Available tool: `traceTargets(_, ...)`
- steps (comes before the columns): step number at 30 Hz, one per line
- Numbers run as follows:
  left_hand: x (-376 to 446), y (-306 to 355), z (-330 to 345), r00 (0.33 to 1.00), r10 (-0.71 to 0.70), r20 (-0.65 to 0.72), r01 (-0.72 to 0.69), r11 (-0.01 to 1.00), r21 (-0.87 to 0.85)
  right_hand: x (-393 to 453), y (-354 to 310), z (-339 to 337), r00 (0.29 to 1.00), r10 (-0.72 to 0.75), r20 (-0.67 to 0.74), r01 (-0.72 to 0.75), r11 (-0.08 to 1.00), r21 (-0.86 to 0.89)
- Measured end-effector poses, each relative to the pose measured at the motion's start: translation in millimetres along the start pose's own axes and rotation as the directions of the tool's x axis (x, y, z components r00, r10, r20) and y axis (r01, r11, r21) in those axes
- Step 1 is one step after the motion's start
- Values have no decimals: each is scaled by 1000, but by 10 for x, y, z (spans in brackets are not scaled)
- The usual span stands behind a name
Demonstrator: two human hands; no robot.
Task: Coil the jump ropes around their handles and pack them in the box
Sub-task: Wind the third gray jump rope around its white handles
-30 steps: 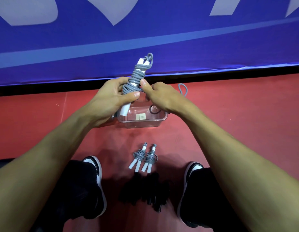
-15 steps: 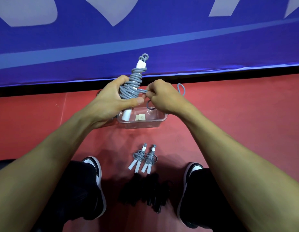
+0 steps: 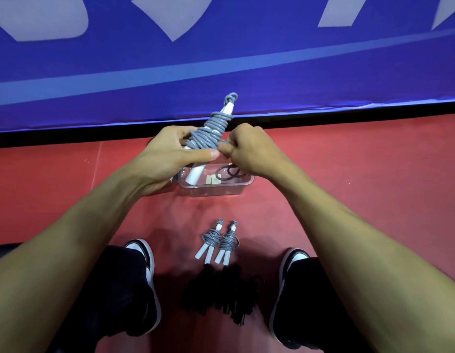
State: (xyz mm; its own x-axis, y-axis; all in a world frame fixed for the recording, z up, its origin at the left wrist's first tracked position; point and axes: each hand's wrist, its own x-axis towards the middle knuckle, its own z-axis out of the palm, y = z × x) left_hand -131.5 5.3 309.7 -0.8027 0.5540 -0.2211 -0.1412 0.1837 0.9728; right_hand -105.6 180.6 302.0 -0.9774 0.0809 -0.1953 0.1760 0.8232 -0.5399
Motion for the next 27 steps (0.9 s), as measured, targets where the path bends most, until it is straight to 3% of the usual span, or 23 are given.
traceTargets(8, -6, -13, 17, 997, -56, -50, 52, 995, -81, 3, -13, 6, 999, -38, 33, 38, 999, 2)
traceTargets(15, -28, 15, 43, 1000, 10, 4, -10, 1000, -26, 23, 52, 42, 998, -45, 38, 46, 998, -33)
traceTargets(21, -10, 68, 48, 999, -54, 5, 54, 958, -282, -2, 27, 0, 996, -41, 74, 39, 999, 29)
traceTargets(27, 10, 3, 12, 1000, -14, -19, 10, 980, -196, -15, 30, -2, 991, -84, 102, 83, 997, 6)
